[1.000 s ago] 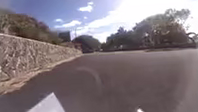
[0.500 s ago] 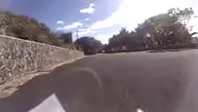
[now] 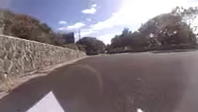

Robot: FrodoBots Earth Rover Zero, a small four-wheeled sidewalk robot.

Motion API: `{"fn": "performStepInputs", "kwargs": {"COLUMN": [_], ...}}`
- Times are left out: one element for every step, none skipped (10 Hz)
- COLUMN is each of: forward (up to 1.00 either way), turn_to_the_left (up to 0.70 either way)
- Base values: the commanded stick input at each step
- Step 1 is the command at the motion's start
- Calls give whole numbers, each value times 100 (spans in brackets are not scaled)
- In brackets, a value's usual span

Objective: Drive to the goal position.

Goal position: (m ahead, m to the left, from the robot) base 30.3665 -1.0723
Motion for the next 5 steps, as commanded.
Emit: {"fn": "performStepInputs", "kwargs": {"forward": [70, 70, 70, 70, 70], "turn_to_the_left": [-35, -35, -35, -35, -35]}}
